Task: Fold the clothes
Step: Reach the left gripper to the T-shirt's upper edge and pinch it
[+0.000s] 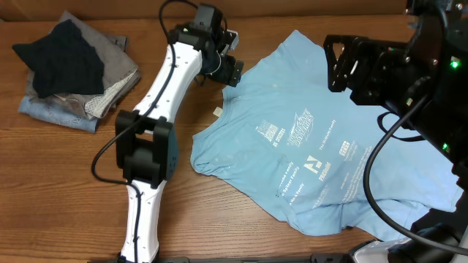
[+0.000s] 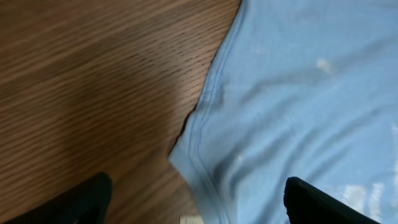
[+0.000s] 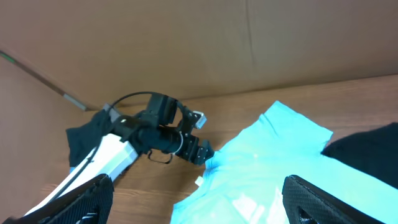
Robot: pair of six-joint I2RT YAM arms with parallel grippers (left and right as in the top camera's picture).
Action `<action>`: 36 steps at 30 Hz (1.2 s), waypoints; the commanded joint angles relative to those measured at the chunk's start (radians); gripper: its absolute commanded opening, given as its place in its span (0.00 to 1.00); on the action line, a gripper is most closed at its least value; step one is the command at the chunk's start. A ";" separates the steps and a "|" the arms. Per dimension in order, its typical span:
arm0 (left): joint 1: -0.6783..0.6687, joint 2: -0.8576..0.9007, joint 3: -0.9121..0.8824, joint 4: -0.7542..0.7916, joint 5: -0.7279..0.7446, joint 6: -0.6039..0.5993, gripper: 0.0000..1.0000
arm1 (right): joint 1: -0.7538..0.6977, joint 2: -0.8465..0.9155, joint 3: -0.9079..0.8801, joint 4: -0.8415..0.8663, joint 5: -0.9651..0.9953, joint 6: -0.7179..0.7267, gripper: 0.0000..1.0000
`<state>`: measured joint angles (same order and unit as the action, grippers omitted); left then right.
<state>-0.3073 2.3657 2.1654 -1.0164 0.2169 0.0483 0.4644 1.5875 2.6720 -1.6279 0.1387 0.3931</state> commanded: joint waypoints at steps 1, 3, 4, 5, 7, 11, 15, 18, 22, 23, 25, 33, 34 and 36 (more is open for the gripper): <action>-0.014 0.063 0.001 0.046 0.072 0.000 0.88 | -0.007 0.000 0.012 -0.024 0.019 0.008 0.90; -0.022 0.084 0.001 0.058 0.075 -0.003 0.85 | -0.007 0.000 0.012 -0.040 0.023 0.008 0.90; -0.026 0.091 0.001 0.058 0.074 -0.003 0.84 | -0.007 0.000 0.012 -0.046 0.023 0.008 0.90; -0.031 0.100 0.001 0.058 0.071 -0.002 0.83 | -0.007 0.000 0.011 -0.051 0.023 0.008 0.90; -0.039 0.115 0.001 0.054 0.062 -0.002 0.81 | -0.007 0.000 0.012 -0.058 0.023 0.008 0.90; -0.051 0.136 0.000 0.052 0.034 0.006 0.77 | -0.007 0.001 0.012 -0.066 0.022 0.008 0.90; -0.052 0.140 0.000 0.065 0.011 0.013 0.70 | -0.007 0.000 0.011 -0.066 0.022 0.008 0.90; -0.052 0.146 -0.001 0.072 -0.033 0.023 0.69 | -0.007 0.000 0.011 -0.066 0.022 0.008 0.90; -0.052 0.150 -0.005 0.080 -0.076 0.019 0.79 | -0.007 0.000 0.012 -0.066 0.022 0.008 0.90; -0.052 0.153 -0.005 0.085 -0.075 0.019 0.80 | -0.007 0.000 0.012 -0.066 0.022 0.008 0.90; -0.053 0.157 -0.005 0.087 -0.071 0.019 0.78 | -0.007 0.000 0.011 -0.066 0.022 0.008 0.90; -0.058 0.168 -0.003 0.048 0.079 0.005 0.14 | -0.007 0.000 0.011 -0.066 0.022 0.007 0.90; -0.058 0.167 0.001 0.036 0.094 0.004 0.04 | -0.007 0.000 0.011 -0.066 0.022 0.007 0.90; -0.052 0.160 0.023 0.000 0.102 -0.017 0.04 | -0.007 0.000 0.011 -0.066 0.022 0.007 0.90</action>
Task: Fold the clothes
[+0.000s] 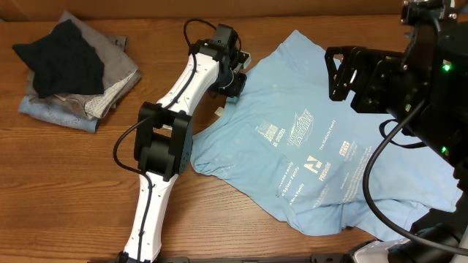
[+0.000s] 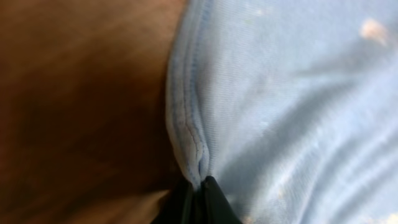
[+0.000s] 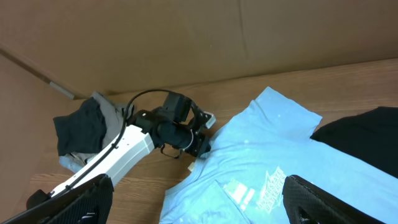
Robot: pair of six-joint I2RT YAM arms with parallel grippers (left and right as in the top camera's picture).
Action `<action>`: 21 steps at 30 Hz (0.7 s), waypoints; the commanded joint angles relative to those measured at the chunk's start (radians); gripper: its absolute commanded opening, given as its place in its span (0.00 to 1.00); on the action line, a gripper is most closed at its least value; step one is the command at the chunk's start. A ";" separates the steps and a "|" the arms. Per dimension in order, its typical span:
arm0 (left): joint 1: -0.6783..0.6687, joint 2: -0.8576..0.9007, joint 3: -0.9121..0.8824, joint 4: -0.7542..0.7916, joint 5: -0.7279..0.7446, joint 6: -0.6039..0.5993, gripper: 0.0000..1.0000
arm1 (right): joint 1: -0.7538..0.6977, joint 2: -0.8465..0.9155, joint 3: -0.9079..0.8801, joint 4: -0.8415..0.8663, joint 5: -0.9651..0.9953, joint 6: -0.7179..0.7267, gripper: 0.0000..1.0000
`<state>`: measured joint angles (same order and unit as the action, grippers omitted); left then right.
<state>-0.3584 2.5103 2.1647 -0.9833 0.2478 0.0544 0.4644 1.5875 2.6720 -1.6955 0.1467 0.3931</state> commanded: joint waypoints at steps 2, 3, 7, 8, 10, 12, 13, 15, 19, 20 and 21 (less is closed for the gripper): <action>0.006 -0.001 0.064 -0.077 0.079 -0.049 0.04 | -0.007 0.000 0.011 0.002 0.021 0.008 0.90; 0.011 -0.008 0.090 -0.098 0.088 -0.052 0.04 | -0.007 0.000 0.012 0.002 0.028 0.008 0.90; 0.035 -0.065 0.281 -0.217 0.105 -0.090 0.04 | -0.007 0.000 0.012 0.002 0.086 0.009 0.90; 0.041 -0.080 0.325 -0.239 0.104 -0.099 0.04 | -0.007 0.000 0.012 0.002 0.101 0.016 0.90; 0.062 -0.126 0.425 -0.291 0.095 -0.112 0.04 | -0.007 0.000 0.012 0.002 0.123 0.031 0.90; 0.087 -0.181 0.510 -0.349 0.044 -0.131 0.04 | -0.011 0.000 0.012 0.002 0.137 0.031 0.90; 0.102 -0.212 0.542 -0.381 -0.003 -0.135 0.04 | -0.016 0.000 0.012 0.002 0.146 0.031 0.90; 0.132 -0.268 0.573 -0.438 -0.130 -0.146 0.04 | -0.027 0.000 0.012 0.002 0.152 0.031 0.90; 0.190 -0.340 0.577 -0.520 -0.322 -0.148 0.09 | -0.053 0.000 0.012 0.002 0.152 0.031 0.91; 0.204 -0.346 0.577 -0.535 -0.330 -0.147 0.17 | -0.062 0.000 0.012 0.002 0.152 0.031 0.93; 0.218 -0.346 0.577 -0.546 -0.329 -0.144 0.25 | -0.072 0.000 0.011 0.002 0.152 0.031 0.93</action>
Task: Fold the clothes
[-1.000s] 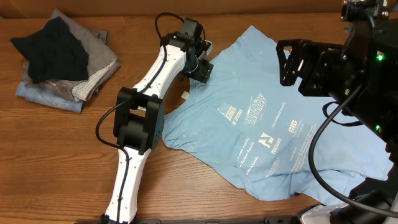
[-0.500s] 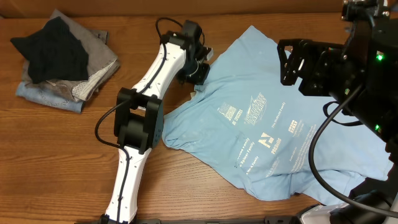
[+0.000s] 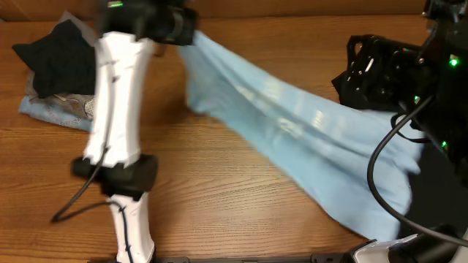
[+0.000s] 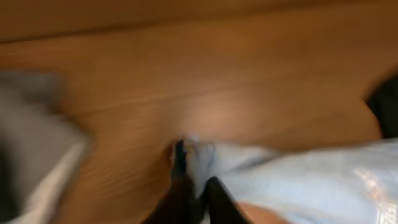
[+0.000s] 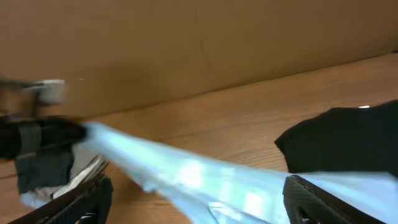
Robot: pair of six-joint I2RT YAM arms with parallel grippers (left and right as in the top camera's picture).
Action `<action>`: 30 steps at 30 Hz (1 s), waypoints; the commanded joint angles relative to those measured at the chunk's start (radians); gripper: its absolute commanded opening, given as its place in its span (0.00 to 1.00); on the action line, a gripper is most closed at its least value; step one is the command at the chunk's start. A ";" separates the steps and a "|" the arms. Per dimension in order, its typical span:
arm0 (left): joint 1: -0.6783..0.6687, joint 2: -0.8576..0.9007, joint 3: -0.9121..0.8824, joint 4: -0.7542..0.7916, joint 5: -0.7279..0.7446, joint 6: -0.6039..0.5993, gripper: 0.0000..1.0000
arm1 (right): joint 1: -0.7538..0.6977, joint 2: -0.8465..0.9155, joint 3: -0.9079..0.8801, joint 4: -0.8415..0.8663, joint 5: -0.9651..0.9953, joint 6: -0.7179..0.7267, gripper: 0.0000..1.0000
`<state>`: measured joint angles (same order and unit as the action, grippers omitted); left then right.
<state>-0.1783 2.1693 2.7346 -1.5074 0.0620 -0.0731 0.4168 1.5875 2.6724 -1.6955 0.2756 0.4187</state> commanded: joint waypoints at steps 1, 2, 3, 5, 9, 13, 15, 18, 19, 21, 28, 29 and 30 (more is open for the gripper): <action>0.050 -0.004 0.005 -0.033 -0.141 -0.017 0.33 | -0.038 0.002 0.011 0.002 0.023 0.005 0.94; 0.056 -0.002 0.002 -0.040 -0.141 -0.017 0.38 | -0.048 0.004 0.011 0.002 0.023 0.006 0.94; 0.066 0.002 0.001 -0.053 -0.142 -0.017 0.41 | -0.068 0.007 0.011 0.002 0.023 0.006 0.95; 0.077 0.006 0.000 -0.065 -0.148 -0.016 0.50 | -0.115 0.016 0.005 0.002 0.023 0.025 0.97; 0.088 0.004 0.000 -0.079 -0.148 -0.002 0.61 | -0.237 0.040 -0.046 0.002 -0.027 0.035 0.98; 0.088 -0.014 0.005 -0.122 -0.146 -0.002 0.60 | -0.346 0.078 -0.143 0.002 -0.077 0.035 0.98; 0.088 -0.032 0.005 -0.156 -0.126 -0.002 0.56 | -0.407 0.109 -0.208 0.006 -0.092 0.035 0.98; 0.086 -0.055 0.005 -0.182 -0.027 -0.001 0.48 | -0.507 0.173 -0.292 0.018 -0.143 0.029 0.97; 0.083 -0.059 0.004 -0.182 0.056 0.003 0.48 | -0.536 0.194 -0.314 0.026 -0.168 0.020 0.96; 0.065 -0.056 0.003 -0.180 0.212 0.051 0.44 | -0.602 0.240 -0.368 0.056 -0.220 0.010 0.96; -0.081 0.037 -0.038 -0.178 0.224 0.103 0.20 | -0.790 0.377 -0.506 0.188 -0.418 -0.085 0.94; -0.103 0.061 -0.047 -0.177 0.219 0.103 0.18 | -0.806 0.394 -0.516 0.189 -0.424 -0.085 0.92; -0.123 0.087 -0.052 -0.177 0.219 0.103 0.16 | -0.825 0.415 -0.527 0.186 -0.428 -0.085 0.91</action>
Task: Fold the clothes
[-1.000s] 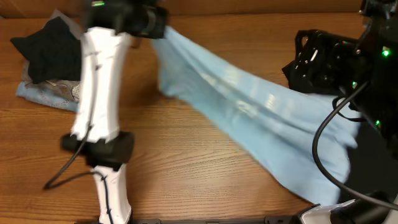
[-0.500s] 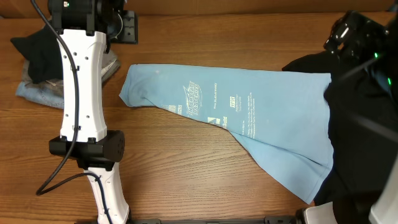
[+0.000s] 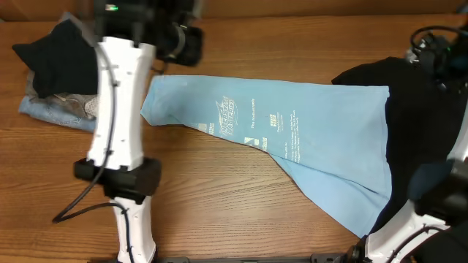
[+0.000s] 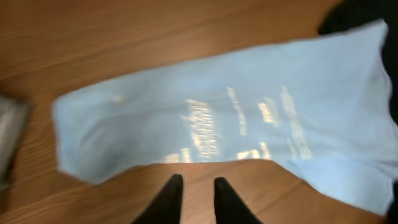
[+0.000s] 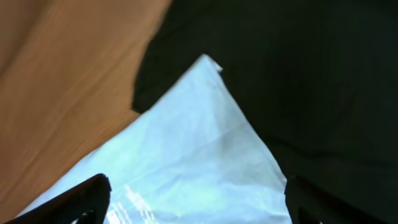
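A light blue T-shirt (image 3: 292, 139) lies stretched in a long band across the table, its print facing up, from the left centre to the front right. It also shows in the left wrist view (image 4: 205, 124). My left gripper (image 4: 198, 199) hangs above the table in front of the shirt, open by a narrow gap with nothing in it; in the overhead view it is at the far left (image 3: 184, 44). My right gripper (image 5: 199, 205) is wide open over the shirt's far right corner (image 5: 205, 124), where that corner meets a black garment (image 5: 298, 74).
A pile of folded clothes (image 3: 69, 73), dark on top of grey and blue, sits at the far left. The black garment (image 3: 417, 124) covers the right end of the table. A bare strip of the wooden table (image 3: 219, 204) runs along the front.
My left gripper has let go of the shirt's edge and now stands open above it. The shirt, blurred and pulled taut then, lies flat. My right gripper now looks down on the shirt's right corner.
My left gripper was open over the left edge of the spread shirt. Then it was shut on that edge. Then it held the edge at the far left with the shirt drawn out. Now the shirt lies released in a long band.
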Robot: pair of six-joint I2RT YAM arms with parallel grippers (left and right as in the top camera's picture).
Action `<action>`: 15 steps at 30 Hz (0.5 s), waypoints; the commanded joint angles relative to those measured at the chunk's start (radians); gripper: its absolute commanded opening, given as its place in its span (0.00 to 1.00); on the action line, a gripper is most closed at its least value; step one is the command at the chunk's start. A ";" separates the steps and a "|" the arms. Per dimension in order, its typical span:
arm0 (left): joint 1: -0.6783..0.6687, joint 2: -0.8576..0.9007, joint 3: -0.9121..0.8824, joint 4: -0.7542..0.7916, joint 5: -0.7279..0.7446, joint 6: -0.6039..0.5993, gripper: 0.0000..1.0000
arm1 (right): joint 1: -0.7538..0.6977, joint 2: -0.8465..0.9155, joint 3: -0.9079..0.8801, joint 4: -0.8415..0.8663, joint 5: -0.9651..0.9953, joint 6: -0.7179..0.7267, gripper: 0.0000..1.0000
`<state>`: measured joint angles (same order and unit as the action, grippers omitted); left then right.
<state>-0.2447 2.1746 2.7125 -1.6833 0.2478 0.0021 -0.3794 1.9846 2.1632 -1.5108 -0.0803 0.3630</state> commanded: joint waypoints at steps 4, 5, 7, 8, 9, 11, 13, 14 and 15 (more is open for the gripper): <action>-0.127 0.228 -0.036 0.018 0.034 0.024 0.13 | -0.088 0.077 -0.070 -0.003 -0.072 -0.030 0.90; -0.137 0.256 -0.036 0.029 0.033 0.020 0.14 | -0.095 0.083 -0.079 -0.003 -0.072 -0.030 0.90; -0.153 0.316 -0.036 0.054 0.032 0.016 0.18 | -0.113 0.087 -0.100 -0.002 -0.076 -0.032 0.90; -0.157 0.343 -0.036 0.063 0.028 0.006 0.18 | -0.117 0.087 -0.107 -0.001 -0.077 -0.032 0.90; -0.161 0.372 -0.036 0.072 0.013 -0.015 0.18 | -0.124 0.087 -0.109 -0.002 -0.079 -0.039 0.90; -0.163 0.421 -0.036 0.081 -0.023 -0.053 0.11 | -0.132 0.087 -0.109 -0.003 -0.079 -0.050 0.91; -0.163 0.468 -0.036 0.083 -0.042 -0.086 0.04 | -0.134 0.087 -0.109 -0.002 -0.080 -0.050 0.93; -0.161 0.487 -0.036 0.084 -0.046 -0.093 0.04 | -0.134 0.087 -0.109 -0.001 -0.080 -0.050 0.94; -0.160 0.507 -0.036 0.084 -0.058 -0.097 0.04 | -0.133 0.087 -0.109 0.000 -0.079 -0.050 0.94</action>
<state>-0.4061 2.6411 2.6701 -1.6005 0.2325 -0.0448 -0.5102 2.0792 2.0548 -1.5146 -0.1493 0.3275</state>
